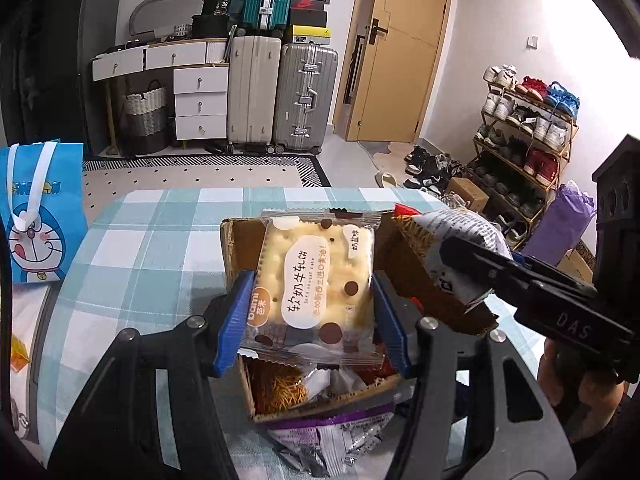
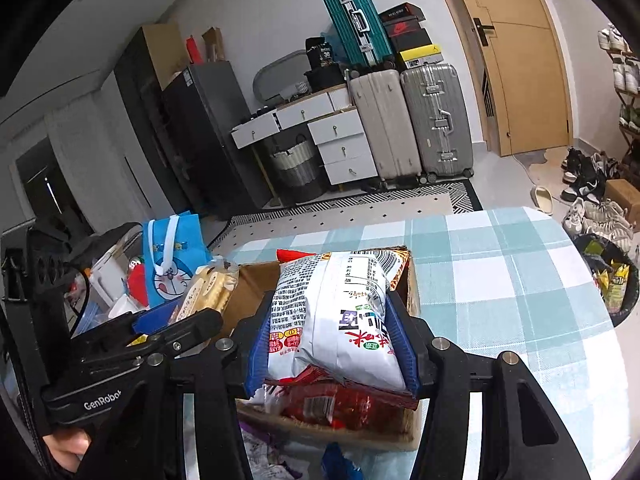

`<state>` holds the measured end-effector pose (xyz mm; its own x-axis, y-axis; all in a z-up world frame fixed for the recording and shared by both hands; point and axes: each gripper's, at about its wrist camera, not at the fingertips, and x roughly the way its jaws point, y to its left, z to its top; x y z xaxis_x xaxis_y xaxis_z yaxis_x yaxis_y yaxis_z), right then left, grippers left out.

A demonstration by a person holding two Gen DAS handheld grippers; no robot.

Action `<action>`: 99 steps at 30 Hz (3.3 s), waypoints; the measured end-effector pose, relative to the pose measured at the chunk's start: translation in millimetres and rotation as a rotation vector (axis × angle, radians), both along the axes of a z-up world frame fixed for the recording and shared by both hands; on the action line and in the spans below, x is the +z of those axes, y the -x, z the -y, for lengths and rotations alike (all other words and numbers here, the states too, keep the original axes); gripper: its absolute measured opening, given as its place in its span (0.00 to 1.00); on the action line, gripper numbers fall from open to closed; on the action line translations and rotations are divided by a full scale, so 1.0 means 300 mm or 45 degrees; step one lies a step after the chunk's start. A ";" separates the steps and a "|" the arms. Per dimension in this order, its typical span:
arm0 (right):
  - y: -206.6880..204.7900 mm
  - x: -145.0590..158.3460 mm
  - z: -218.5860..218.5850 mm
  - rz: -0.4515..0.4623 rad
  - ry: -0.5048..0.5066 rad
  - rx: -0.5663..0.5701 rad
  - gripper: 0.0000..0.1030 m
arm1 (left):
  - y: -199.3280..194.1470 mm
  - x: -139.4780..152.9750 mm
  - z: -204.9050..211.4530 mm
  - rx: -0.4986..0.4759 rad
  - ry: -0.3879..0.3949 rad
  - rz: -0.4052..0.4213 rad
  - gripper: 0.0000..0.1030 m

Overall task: Organize snacks
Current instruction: 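Carry cracker pack in left gripper while right gripper carries white chip bag into box, then open both grippers inside the cardboard box to release the packs, then withdraw both grippers from the box and move toward the remaining packs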

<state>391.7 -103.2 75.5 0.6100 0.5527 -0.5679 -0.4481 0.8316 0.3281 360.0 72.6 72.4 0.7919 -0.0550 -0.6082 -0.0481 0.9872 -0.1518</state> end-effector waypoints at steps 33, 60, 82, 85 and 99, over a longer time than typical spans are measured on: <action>-0.118 -0.100 -0.070 -0.029 0.055 0.045 0.69 | -0.186 -0.143 0.010 -0.021 -0.049 -0.087 0.63; 0.236 -0.153 0.170 -0.114 0.120 -0.018 1.00 | 0.277 -0.215 -0.032 0.049 -0.033 -0.153 0.99; 0.286 -0.336 0.184 -0.285 0.320 -0.001 1.00 | 0.261 -0.358 0.006 0.062 0.013 -0.281 0.99; 0.277 -0.361 0.176 -0.275 0.408 -0.013 1.00 | 0.253 -0.366 0.015 0.054 -0.001 -0.286 0.99; 0.196 -0.388 0.223 -0.278 0.486 -0.137 1.00 | 0.241 -0.386 0.019 0.036 0.002 -0.293 0.99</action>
